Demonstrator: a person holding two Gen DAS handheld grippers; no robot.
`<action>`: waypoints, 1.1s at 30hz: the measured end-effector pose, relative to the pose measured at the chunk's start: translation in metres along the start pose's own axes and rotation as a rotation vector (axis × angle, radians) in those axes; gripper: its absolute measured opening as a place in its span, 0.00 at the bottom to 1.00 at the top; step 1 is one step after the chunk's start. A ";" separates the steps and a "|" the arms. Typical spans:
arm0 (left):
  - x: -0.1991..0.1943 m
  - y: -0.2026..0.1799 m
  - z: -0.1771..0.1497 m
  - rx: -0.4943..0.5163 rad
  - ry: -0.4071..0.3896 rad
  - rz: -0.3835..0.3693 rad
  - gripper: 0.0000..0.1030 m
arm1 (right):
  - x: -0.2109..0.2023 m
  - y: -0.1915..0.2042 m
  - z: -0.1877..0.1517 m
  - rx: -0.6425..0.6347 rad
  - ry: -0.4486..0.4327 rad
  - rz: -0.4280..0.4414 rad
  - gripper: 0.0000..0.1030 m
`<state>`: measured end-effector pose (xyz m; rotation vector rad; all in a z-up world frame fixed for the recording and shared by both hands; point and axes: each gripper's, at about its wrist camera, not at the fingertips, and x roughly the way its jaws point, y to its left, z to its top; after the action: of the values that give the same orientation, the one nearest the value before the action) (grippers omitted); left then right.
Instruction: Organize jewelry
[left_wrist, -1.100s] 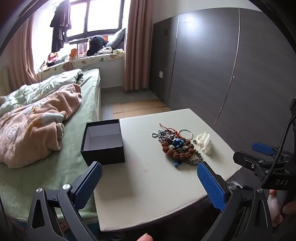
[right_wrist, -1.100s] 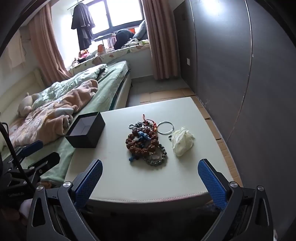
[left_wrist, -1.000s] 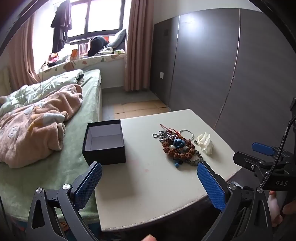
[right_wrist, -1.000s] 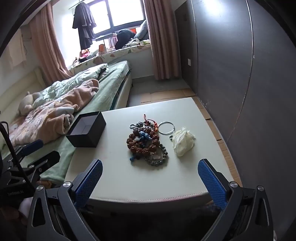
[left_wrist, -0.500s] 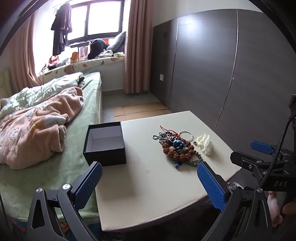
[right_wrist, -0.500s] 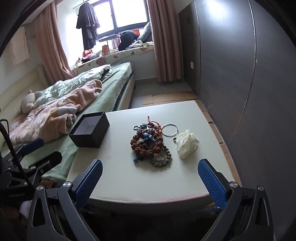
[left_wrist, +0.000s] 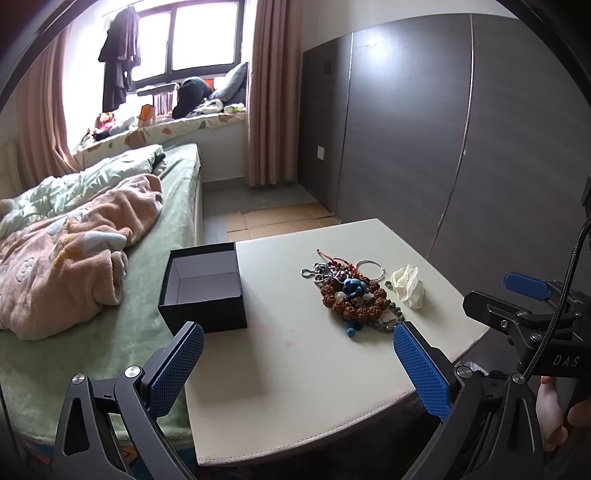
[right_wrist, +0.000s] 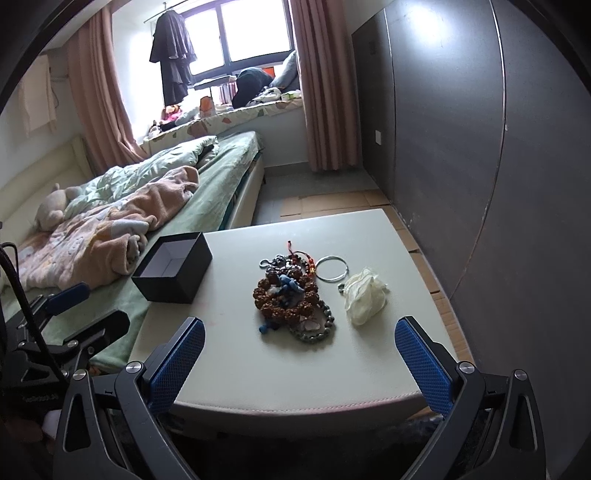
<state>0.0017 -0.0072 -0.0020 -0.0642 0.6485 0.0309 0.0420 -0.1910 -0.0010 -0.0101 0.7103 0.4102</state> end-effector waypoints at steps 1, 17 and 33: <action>-0.001 0.001 0.000 -0.006 -0.001 -0.003 0.99 | 0.000 0.001 0.000 -0.003 -0.001 -0.001 1.00; 0.000 0.003 -0.001 -0.028 -0.006 -0.017 0.99 | 0.003 0.002 0.000 -0.023 0.008 -0.015 1.00; -0.003 0.003 -0.001 -0.042 -0.012 -0.019 0.99 | -0.001 0.006 0.001 -0.028 0.005 -0.016 1.00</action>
<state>-0.0009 -0.0043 -0.0012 -0.1102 0.6351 0.0266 0.0399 -0.1860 0.0007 -0.0435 0.7087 0.4046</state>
